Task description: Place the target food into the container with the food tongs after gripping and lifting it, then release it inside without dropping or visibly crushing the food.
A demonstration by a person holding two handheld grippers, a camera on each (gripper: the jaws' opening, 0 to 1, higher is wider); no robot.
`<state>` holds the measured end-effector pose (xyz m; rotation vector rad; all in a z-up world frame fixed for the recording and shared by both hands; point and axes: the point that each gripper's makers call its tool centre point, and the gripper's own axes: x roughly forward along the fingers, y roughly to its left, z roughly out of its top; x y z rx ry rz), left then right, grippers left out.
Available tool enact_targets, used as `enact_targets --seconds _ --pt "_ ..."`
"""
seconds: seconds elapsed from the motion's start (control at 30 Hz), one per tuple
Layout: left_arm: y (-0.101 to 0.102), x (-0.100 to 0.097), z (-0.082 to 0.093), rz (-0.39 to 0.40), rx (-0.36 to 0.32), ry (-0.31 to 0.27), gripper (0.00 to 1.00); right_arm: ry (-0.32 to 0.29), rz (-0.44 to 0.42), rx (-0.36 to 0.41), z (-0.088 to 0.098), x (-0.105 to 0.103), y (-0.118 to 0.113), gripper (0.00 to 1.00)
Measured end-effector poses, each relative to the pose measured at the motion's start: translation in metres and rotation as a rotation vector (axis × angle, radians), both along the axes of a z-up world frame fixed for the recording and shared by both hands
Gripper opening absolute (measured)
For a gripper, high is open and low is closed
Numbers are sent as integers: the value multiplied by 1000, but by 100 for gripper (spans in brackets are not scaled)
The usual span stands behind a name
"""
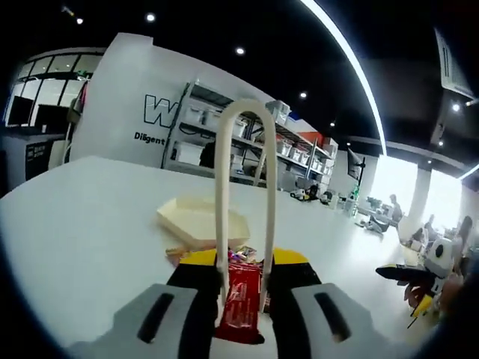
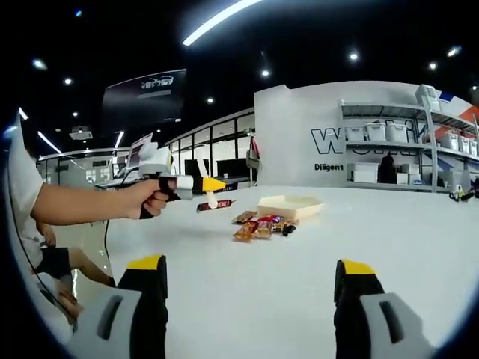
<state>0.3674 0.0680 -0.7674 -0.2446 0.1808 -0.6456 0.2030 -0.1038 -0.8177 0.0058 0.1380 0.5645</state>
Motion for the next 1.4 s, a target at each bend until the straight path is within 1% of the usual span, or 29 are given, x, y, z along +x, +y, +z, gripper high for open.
enact_targets --seconds 0.03,0.07,0.2,0.27,0.3,0.43,0.5,0.63,0.7,0.8,0.9,1.0,1.1,1.13,1.17,1.2,1.23,1.27,1.3,1.4 --pt "-1 1 1 -7 2 0 23 -2 -1 -2 0 0 0 95" --pt "-7 6 5 -29 9 -11 23 -19 -2 -5 3 1 -1 94" --pt "-14 25 13 -37 2 -12 23 -20 -3 16 11 1 -3 94" --pt "-21 35 16 -55 3 -17 23 -28 -5 19 15 1 -3 94" --pt "-22 39 17 -58 17 -24 23 -31 -5 18 17 0 -3 94" --pt "-31 58 22 -69 31 -29 23 -43 -15 19 23 2 -8 93" --pt "-36 68 19 -70 72 -30 23 -47 -19 27 25 4 -10 93" --pt "-47 88 12 -75 96 -24 23 -41 -25 19 23 9 -10 93" --pt "-52 97 12 -74 81 -24 23 -43 -28 19 24 11 -11 93" --pt "-59 110 10 -72 70 -8 23 -42 -29 39 26 12 -12 92" --pt "-66 123 11 -77 82 -12 23 -41 -33 35 26 14 -12 92" --pt "-70 141 13 -72 69 -12 23 -33 -34 25 22 17 -12 92" --pt "-74 153 5 -67 88 3 23 -24 -40 8 18 19 -13 94" --pt "-74 160 -1 -62 113 2 23 -19 -43 5 17 20 -14 95" --pt "-75 163 -5 -60 115 6 23 -19 -43 5 16 21 -14 95" --pt "-76 166 -9 -59 113 24 23 -18 -41 9 16 21 -15 95" --pt "-76 171 -14 -50 99 31 23 -14 -40 12 16 22 -15 95" --pt "-75 174 -18 -36 73 54 23 -13 -40 12 16 22 -15 95" --pt "-75 178 -25 -24 65 79 23 -21 -39 14 16 23 -16 95" --pt "-75 187 -33 -8 100 73 23 -2 -44 19 11 27 -20 94"
